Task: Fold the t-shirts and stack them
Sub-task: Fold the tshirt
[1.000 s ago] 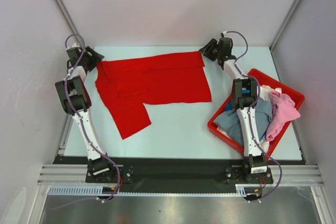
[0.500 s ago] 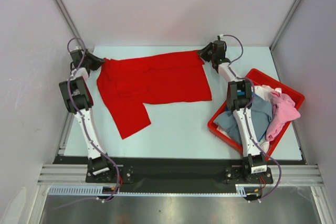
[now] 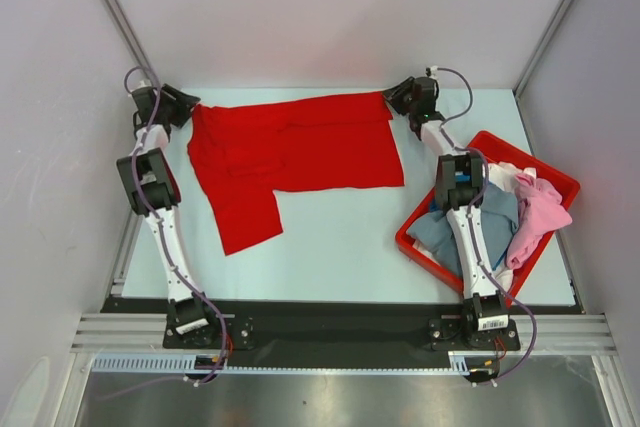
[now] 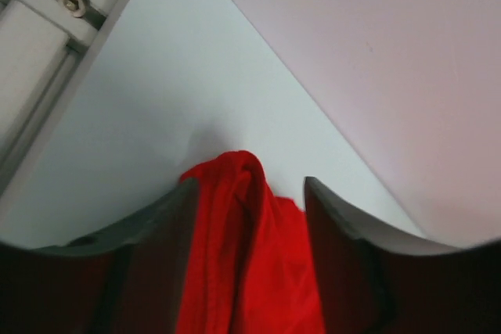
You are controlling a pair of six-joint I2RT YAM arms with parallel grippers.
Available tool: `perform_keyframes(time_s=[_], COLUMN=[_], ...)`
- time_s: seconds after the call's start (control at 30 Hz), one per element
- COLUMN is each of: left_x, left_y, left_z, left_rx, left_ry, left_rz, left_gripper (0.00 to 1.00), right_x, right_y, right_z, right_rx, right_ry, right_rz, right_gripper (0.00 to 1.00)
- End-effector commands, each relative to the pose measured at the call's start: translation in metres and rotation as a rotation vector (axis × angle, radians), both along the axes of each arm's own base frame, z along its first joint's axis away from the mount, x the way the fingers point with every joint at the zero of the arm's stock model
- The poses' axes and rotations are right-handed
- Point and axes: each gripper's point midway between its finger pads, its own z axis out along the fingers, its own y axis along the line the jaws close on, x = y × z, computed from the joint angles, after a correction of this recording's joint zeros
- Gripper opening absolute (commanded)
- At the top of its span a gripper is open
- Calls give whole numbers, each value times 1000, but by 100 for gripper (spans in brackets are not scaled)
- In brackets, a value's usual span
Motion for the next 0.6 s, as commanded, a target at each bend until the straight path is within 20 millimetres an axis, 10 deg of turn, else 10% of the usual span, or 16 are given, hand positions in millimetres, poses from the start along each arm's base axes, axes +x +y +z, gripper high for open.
perform_keyframes(time_s=[0.0, 0.27, 0.57], left_x=[-17, -110, -216], left_y=[14, 8, -62], left_z=[74, 100, 72], left_rx=[158, 393, 292], left_ry=[-28, 177, 323], left_rz=[29, 95, -7], left_gripper=[66, 82, 66], right_x=[-6, -73, -202], right_y=[-23, -82, -47], right_z=[65, 109, 102], right_rx=[-54, -299, -331], right_ry=[-27, 207, 448], right_rz=[22, 36, 214], right_gripper=[36, 70, 66])
